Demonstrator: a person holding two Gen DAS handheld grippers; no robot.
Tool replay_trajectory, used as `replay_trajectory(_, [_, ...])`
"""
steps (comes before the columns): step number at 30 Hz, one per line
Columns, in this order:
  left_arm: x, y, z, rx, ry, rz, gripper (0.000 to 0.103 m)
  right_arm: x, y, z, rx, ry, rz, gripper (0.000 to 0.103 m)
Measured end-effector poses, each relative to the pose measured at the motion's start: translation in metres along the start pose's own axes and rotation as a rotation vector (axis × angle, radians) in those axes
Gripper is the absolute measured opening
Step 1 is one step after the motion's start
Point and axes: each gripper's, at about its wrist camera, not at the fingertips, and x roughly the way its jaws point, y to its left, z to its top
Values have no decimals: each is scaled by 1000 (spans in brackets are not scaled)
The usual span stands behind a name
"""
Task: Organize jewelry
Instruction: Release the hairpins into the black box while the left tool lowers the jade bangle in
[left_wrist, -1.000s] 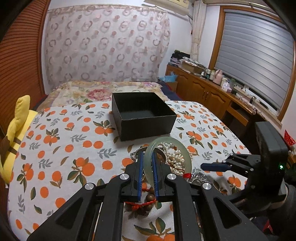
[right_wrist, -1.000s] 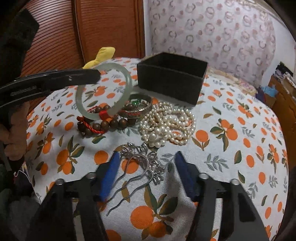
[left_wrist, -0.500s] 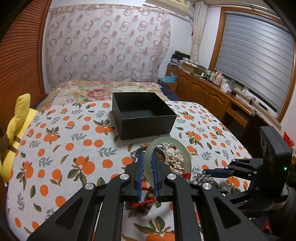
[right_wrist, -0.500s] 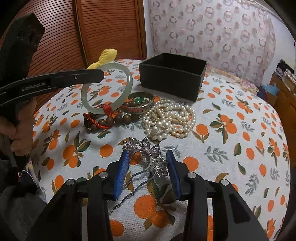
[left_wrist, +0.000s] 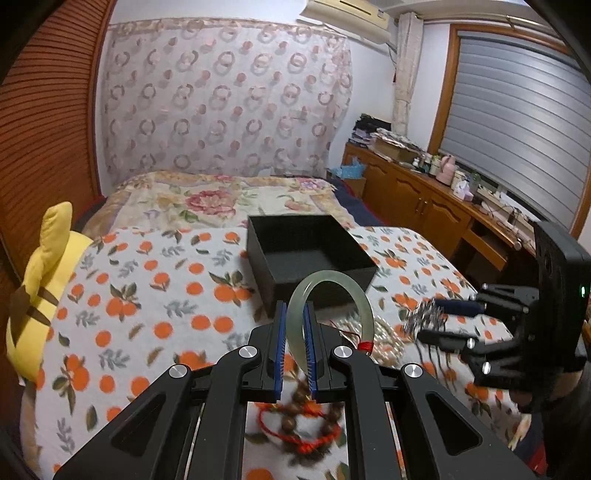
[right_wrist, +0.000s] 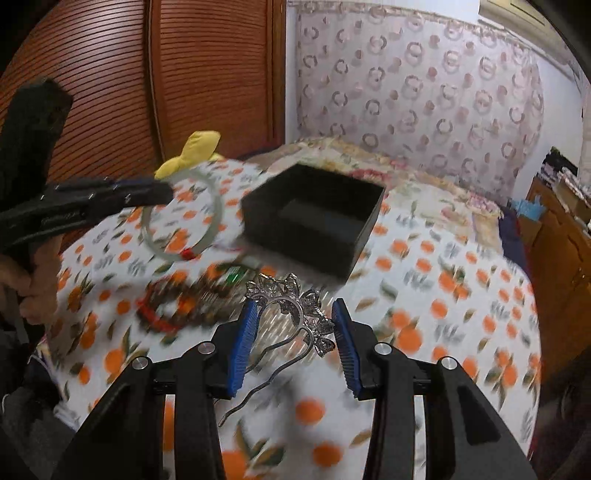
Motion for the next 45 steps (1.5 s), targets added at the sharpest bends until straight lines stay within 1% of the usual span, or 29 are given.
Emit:
replay_trajectory(6, [12, 16, 21, -23, -8, 28, 8, 24, -29, 40, 8, -41, -6, 45])
replay_trajectory(10, [19, 23, 34, -27, -16, 48, 8, 50, -46, 66, 11, -52, -2, 45])
replay_trajectory(17, [34, 28, 60, -33, -26, 66, 8, 83, -63, 90, 35, -58, 15, 45])
replay_trajectory(22, [49, 29, 69, -27, -12, 78, 8, 101, -67, 93, 50, -64, 24, 45])
replay_trajectory(25, [57, 28, 70, -24, 3, 81, 8, 104, -68, 92, 59, -67, 43, 45])
replay_trajectory(28, [66, 27, 72, -23, 14, 78, 8, 104, -67, 92, 65, -73, 61, 55])
replay_trajectory(30, [72, 26, 74, -20, 20, 75, 8, 102, -67, 93, 63, -80, 69, 55])
replay_trajectory(37, [99, 17, 78, 4, 52, 65, 8, 86, -84, 90, 88, -103, -14, 55])
replay_trajectory(41, [110, 13, 78, 12, 72, 56, 9, 87, -97, 86, 123, -99, -24, 55])
replay_trajectory(45, [118, 10, 77, 17, 93, 43, 10, 90, -100, 84, 128, -91, -32, 55])
